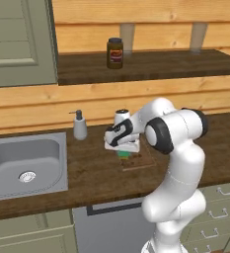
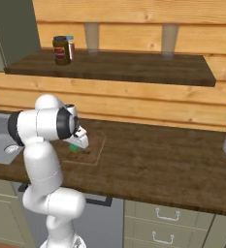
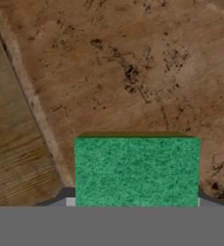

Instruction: Pick up the sponge from the counter and clean the cutting board by briefly scrubbing or pressing down on the cutting board. Once finished, release the sponge.

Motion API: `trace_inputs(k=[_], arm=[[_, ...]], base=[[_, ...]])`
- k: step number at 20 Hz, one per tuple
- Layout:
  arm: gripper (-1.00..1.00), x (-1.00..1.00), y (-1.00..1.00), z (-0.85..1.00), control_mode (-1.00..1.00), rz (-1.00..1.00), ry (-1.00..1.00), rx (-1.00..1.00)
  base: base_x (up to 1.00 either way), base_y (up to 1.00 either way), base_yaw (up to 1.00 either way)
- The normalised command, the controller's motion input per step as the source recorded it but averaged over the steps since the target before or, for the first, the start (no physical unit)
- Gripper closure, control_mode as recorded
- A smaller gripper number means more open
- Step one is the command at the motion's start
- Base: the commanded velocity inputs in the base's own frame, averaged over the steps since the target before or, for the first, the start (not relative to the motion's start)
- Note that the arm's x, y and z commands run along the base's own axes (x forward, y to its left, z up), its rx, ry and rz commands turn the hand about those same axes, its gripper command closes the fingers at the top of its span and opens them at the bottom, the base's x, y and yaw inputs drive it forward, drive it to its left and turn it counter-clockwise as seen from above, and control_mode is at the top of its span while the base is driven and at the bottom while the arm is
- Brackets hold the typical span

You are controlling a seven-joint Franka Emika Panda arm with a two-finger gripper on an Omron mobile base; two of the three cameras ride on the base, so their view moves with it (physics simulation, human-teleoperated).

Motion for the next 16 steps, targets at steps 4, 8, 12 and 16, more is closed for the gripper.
trace_inputs(k=[4, 8, 12, 16], arm=[[1.0, 0.0, -0.59, -0.62, -1.0, 0.0, -0.04, -0.06], [1.0, -0.02, -0.82, -0.04, -1.0, 0.0, -0.18, 0.06], [1.0, 0.0, -0.74, 0.01, -1.0, 0.0, -0.09, 0.1], [1.0, 0.0, -0.36, -0.66, -1.0, 0.0, 0.0, -0.07]], base=[[0.0, 0.0, 0.0], [0.0, 0.0, 0.0], [0.0, 0.0, 0.0], [0.0, 0.0, 0.0]])
